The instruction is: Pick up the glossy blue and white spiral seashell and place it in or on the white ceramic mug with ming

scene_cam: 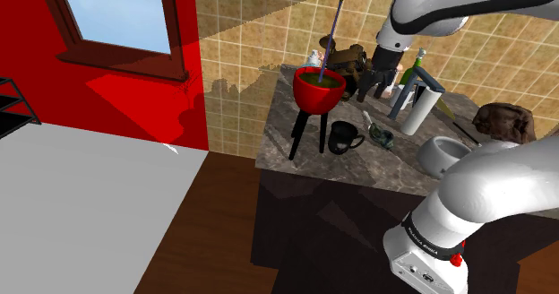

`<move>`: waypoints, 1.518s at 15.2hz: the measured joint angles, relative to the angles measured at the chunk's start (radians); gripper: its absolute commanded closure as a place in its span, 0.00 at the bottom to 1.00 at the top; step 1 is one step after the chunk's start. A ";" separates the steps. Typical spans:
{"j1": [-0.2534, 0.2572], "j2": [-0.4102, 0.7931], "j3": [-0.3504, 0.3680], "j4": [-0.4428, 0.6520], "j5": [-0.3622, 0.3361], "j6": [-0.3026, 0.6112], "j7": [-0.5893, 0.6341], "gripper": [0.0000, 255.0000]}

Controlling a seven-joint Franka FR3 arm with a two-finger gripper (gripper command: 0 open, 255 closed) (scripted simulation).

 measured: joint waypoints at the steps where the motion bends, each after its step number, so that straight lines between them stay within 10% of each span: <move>1: -0.009 0.032 -0.018 -0.005 -0.007 0.036 -0.013 0.00; 23: -0.069 0.382 -0.185 -0.030 -0.001 0.404 -0.152 0.00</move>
